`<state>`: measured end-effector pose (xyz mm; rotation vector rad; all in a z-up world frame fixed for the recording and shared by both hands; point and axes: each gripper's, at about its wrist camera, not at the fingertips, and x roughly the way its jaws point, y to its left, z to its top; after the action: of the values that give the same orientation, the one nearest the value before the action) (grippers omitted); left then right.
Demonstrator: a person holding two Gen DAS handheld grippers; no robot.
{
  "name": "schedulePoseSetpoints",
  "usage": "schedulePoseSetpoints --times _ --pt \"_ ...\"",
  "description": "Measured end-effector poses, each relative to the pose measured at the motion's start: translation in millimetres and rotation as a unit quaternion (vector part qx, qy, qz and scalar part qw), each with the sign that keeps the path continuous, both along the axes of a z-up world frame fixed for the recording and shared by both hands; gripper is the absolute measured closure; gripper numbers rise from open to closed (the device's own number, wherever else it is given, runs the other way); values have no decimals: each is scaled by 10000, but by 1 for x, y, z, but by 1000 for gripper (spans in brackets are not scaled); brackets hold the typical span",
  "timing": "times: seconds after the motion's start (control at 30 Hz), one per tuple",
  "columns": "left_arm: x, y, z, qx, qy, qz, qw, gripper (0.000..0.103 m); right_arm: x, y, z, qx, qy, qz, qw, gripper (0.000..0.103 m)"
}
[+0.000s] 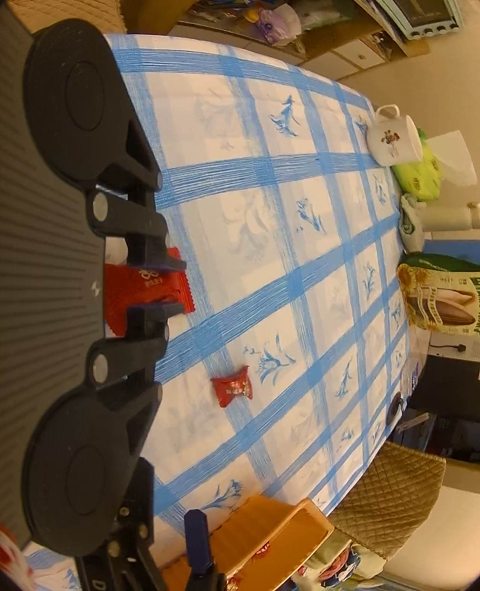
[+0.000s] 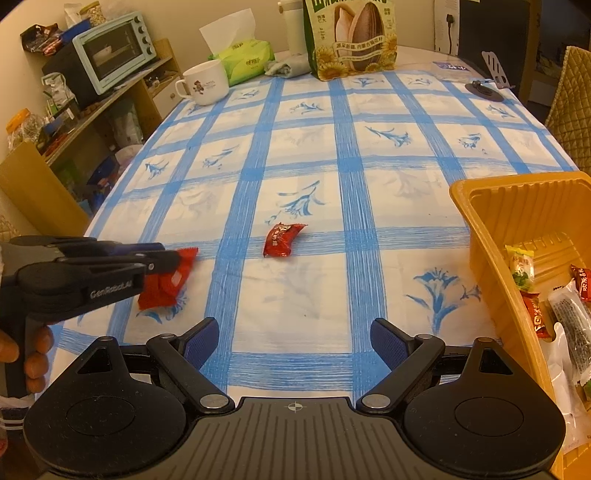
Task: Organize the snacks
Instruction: 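Grasp the red square candy with left tool while right tool approaches the small red sweet, then grasp the small red wrapped sweet with right tool while left tool holds its candy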
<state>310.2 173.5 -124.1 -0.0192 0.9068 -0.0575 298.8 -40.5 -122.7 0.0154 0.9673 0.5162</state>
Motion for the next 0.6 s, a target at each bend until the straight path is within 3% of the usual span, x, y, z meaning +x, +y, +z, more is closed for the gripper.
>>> schedulePoseSetpoints --times 0.07,0.17,0.3,0.6 --pt "-2 4 0 -91 41 188 9998 43 0 0 0 3 4 0 10000 14" --pt "-3 7 -2 -115 103 240 9996 48 1 0 -1 -1 20 -3 10000 14" --pt "-1 6 -12 -237 368 165 9989 72 3 -1 -3 -14 50 -24 10000 14" --pt "2 11 -8 -82 176 175 9997 79 8 2 -2 6 -44 4 10000 14"
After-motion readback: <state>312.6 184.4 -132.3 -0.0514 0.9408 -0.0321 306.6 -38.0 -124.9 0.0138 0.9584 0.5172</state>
